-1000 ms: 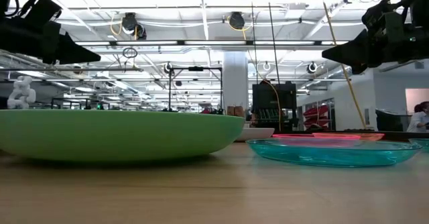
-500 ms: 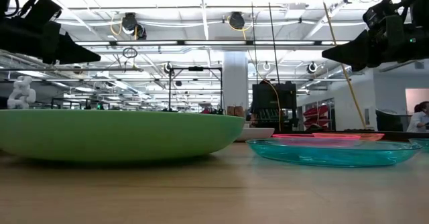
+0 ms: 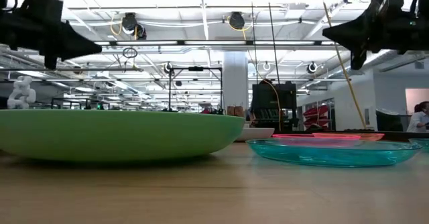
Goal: Stack plastic plates
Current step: Stack the dark green plate on top of the green plate
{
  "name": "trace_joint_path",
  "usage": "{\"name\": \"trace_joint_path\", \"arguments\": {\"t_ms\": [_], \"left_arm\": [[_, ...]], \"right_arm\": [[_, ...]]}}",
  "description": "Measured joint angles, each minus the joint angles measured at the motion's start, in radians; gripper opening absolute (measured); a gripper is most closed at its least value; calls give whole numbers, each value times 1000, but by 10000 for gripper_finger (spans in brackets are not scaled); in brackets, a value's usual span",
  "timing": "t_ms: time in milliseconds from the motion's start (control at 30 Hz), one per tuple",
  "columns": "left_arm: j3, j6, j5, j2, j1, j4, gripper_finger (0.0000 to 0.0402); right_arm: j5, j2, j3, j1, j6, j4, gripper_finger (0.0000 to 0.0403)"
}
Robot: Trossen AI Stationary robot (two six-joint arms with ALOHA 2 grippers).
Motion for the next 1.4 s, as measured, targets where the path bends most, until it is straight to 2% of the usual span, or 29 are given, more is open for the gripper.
{"name": "trace_joint_path", "arguments": {"t_ms": [233,600,733,867,1000,1200,1400], "left_arm": [[0,-96,0,0,0,69,33],[0,-170,3,0,0,56,33],[0,-199,88,7,0,101,33],[0,-199,157,59,0,214,33],[1,-200,160,141,0,293,33],[1,-380,135,296,0,289,33],[13,-604,134,484,0,271,33]], "right_arm": [[-1,53,0,0,-8,129,0],[0,252,0,0,-85,368,0],[1,316,8,0,-104,430,0],[2,373,74,0,-147,374,0],[4,425,165,0,-191,306,0],[49,484,272,0,-225,167,0],[114,503,301,-1,-248,124,0]]}}
